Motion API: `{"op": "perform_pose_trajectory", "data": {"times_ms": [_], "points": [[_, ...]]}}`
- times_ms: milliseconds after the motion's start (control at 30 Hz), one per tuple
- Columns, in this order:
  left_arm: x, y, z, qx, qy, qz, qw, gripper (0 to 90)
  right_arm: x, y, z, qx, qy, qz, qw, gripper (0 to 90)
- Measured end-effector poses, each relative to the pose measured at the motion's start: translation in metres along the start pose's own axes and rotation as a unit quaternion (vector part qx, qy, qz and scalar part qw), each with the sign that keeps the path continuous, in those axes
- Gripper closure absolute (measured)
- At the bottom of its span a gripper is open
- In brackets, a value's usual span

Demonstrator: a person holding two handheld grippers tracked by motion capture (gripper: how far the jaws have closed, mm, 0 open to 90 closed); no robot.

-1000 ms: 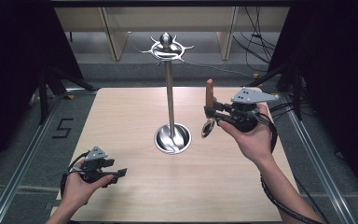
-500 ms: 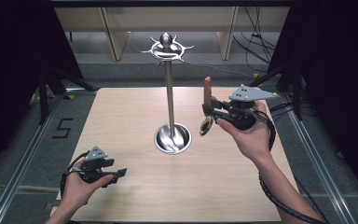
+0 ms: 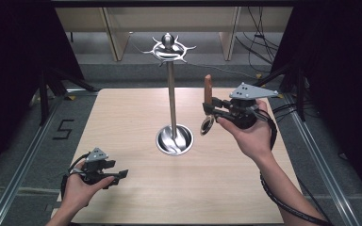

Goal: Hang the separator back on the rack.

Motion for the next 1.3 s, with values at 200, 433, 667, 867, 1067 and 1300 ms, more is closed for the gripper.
{"op": "perform_pose_trajectory", "data": {"times_ms": [200,433,667,867,1067,1300], "points": [[-0.001,0.0,0.0,0.001,0.004,-0.001,1.0,32.0,0.001,0.001,0.004,0.0,-0.003,-0.005,1.0,68.8],[-0.001,0.001,0.0,0.006,-0.002,0.006,1.0,32.0,0.002,0.001,0.007,0.003,-0.003,-0.005,1.0,68.8],[0.0,0.0,0.0,0.003,-0.003,0.004,1.0,32.0,0.005,0.0,0.011,-0.005,-0.002,-0.007,1.0,68.8],[0.0,0.0,0.0,-0.005,-0.004,0.0,1.0,32.0,0.009,0.002,0.016,-0.002,-0.003,-0.005,1.0,68.8],[0.0,0.0,0.0,-0.007,-0.005,0.004,1.0,32.0,0.012,0.004,0.022,-0.002,-0.003,-0.001,1.0,68.8],[0.0,0.0,0.0,-0.007,-0.006,0.004,0.9999,32.0,0.015,0.004,0.029,-0.012,-0.005,-0.004,0.9999,68.8]]}}
Point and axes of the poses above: each handheld gripper's, and its own axes: x roughly forward along the jaws, z roughly out of its top, y roughly to its left, the point moved 3 cm from there along x, roughly forward along the jaws, and after that the axes turned 1 degree about y, right-handed, at the moved point
